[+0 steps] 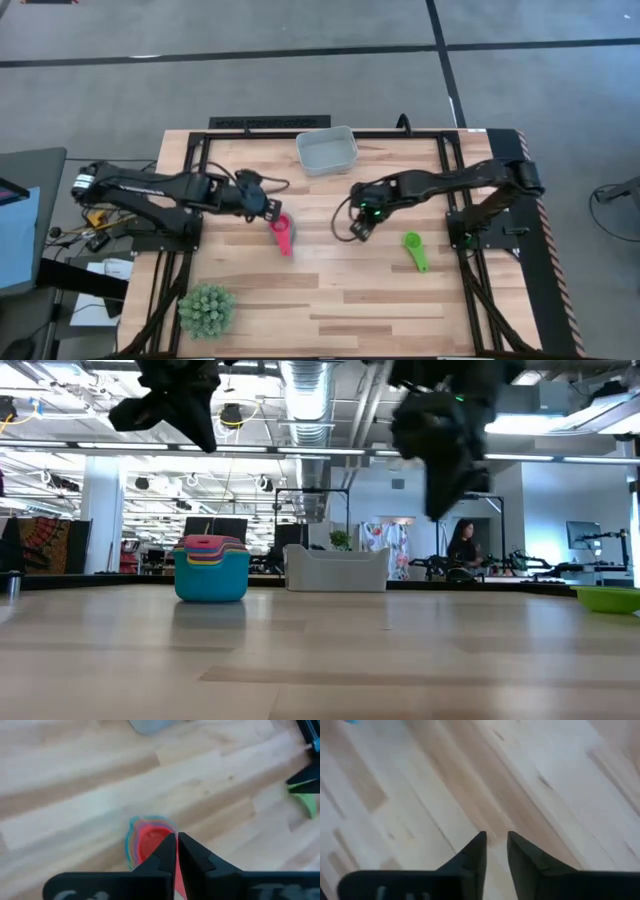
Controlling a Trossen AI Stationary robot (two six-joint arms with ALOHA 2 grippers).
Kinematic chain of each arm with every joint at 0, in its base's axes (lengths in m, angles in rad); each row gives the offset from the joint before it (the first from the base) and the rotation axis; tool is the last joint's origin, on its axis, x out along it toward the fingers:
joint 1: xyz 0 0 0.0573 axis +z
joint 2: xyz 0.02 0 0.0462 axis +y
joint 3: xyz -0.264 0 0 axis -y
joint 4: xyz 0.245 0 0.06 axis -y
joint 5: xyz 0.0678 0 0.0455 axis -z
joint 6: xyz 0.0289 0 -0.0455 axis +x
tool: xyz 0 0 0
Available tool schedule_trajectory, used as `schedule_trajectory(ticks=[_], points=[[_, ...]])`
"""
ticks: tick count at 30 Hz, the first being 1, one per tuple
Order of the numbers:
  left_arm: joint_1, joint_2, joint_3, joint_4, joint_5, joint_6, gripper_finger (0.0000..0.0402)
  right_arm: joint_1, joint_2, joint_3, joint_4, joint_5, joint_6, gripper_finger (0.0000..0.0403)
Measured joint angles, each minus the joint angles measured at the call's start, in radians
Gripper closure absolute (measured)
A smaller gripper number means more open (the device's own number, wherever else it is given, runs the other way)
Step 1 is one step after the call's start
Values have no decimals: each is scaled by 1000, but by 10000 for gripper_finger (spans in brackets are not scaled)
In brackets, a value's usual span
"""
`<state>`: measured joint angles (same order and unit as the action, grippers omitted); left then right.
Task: Nest measuring cups in basket
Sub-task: Stack the green measuring cup on the pink measuring cup
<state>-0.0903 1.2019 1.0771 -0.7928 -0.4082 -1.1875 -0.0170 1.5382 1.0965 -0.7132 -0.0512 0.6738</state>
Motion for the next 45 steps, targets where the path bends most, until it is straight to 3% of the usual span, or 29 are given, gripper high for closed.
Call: schedule_trajectory(ticks=[8, 17, 31, 45], points=[[103, 5, 0, 47, 36, 165, 370, 11, -276, -290, -112, 0, 157, 241], [189, 29, -1, 117, 114, 292, 345, 49, -449, -444, -243, 2, 219, 255], [213, 37, -2, 100, 119, 331, 309, 48, -408, -576, -110, 0, 238, 275], [213, 37, -2, -5, 160, 370, 309, 49, -301, -595, 66, -65, 305, 383]])
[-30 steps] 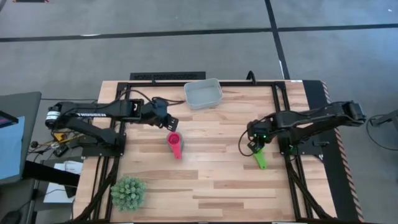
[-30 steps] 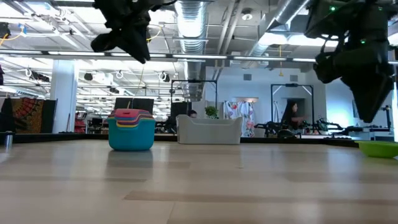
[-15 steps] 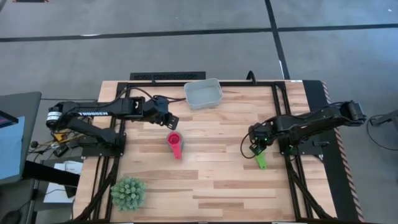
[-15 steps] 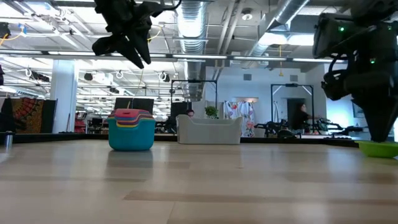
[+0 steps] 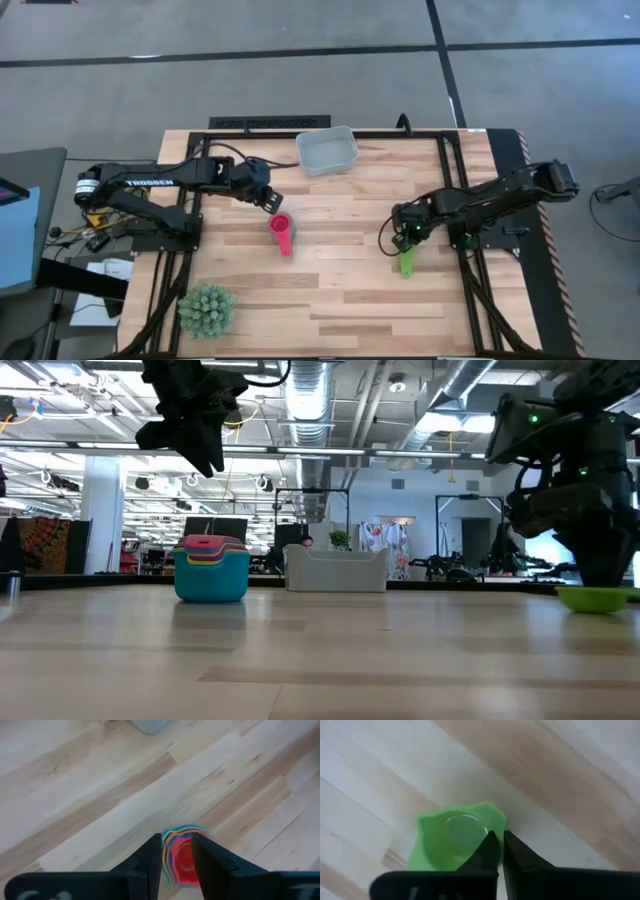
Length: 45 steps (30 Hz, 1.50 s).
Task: Nest measuring cups in basket
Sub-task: Stack the green measuring cup on the pink measuring cup
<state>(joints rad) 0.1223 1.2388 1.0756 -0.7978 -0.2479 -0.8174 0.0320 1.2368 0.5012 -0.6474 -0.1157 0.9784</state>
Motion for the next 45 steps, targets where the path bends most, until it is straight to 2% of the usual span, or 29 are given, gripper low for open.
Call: schedule_trajectory(ticks=[7, 13, 21, 28, 37, 42, 45], points=[[2, -11, 0, -90, 23, 36, 309, -1, 7, 94, 102, 44, 80, 391], [6, -26, 0, -160, 17, 50, 309, -24, 82, 237, 158, 74, 76, 395], [23, -68, 0, -202, -5, 65, 309, -49, 271, 497, 159, 76, 33, 393], [52, -179, 0, -229, -58, 73, 309, -49, 436, 736, 172, 93, 1, 390], [52, -279, 1, -246, -135, 128, 309, -60, 656, 1007, 277, 88, -26, 393], [52, -294, 1, -265, -134, 183, 309, -70, 793, 1168, 280, 42, -125, 391], [52, -295, 1, -284, -135, 205, 309, -76, 864, 1263, 222, 26, -206, 393]])
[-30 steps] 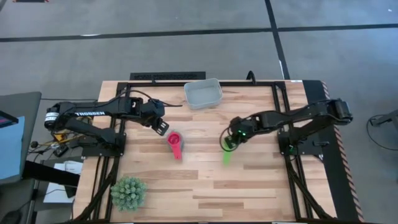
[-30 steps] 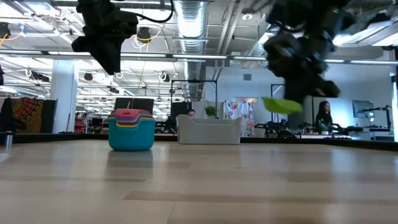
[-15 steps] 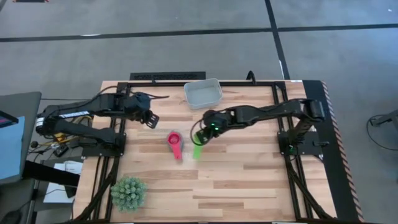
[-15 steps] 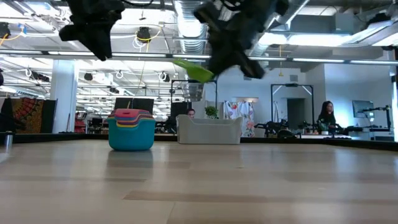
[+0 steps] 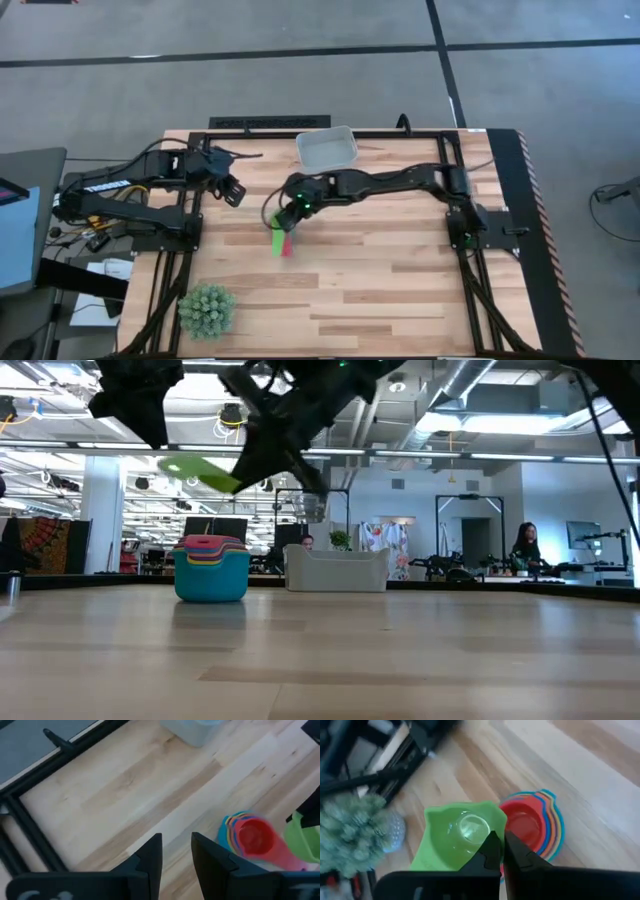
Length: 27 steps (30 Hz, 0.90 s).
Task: Nest measuring cups in basket
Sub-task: Stack the green measuring cup on the pink measuring cup
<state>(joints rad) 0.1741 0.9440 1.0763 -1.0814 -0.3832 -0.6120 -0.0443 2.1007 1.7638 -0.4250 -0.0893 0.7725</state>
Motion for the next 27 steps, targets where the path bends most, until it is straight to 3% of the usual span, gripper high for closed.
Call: schedule_trajectory(ticks=[10, 27], points=[[0, -1, 0, -66, -10, -3, 309, -21, 135, 156, -229, -20, -220, 392], [-2, -11, -1, -90, -8, -24, 309, -37, 146, 165, -184, -45, -250, 379]])
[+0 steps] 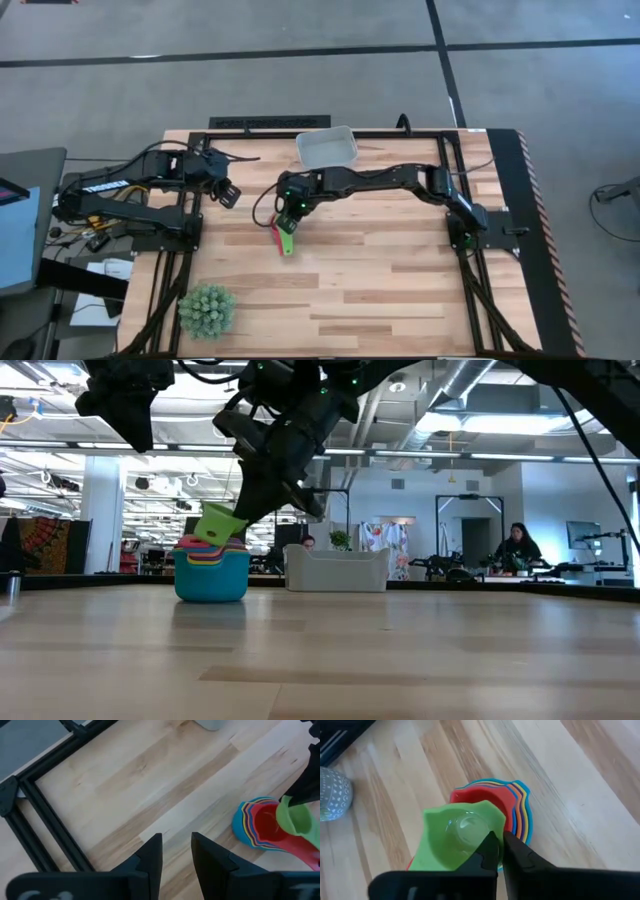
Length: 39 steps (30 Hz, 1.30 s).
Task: Nest measuring cups in basket
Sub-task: Stack the green measuring cup on the pink measuring cup, then put the stacked measuring cups in the gray bin
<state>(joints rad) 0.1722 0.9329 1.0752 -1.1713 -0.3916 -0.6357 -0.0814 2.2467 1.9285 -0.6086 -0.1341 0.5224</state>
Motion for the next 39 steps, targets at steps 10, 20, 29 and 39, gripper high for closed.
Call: schedule_trajectory(ticks=[10, 20, 29, 39], points=[[0, 0, 0, 1, 0, -5, 309, -7, 0, 0, 12, -7, 87, 331], [0, 0, 0, 0, 10, -24, 309, -7, 0, 0, 11, -8, 118, 239], [-22, 0, 0, -38, 16, -13, 309, -7, -20, -2, -86, 0, 246, 164], [-22, 0, 0, -43, 11, -13, 309, -33, -1, -46, -8, -5, 257, 66]])
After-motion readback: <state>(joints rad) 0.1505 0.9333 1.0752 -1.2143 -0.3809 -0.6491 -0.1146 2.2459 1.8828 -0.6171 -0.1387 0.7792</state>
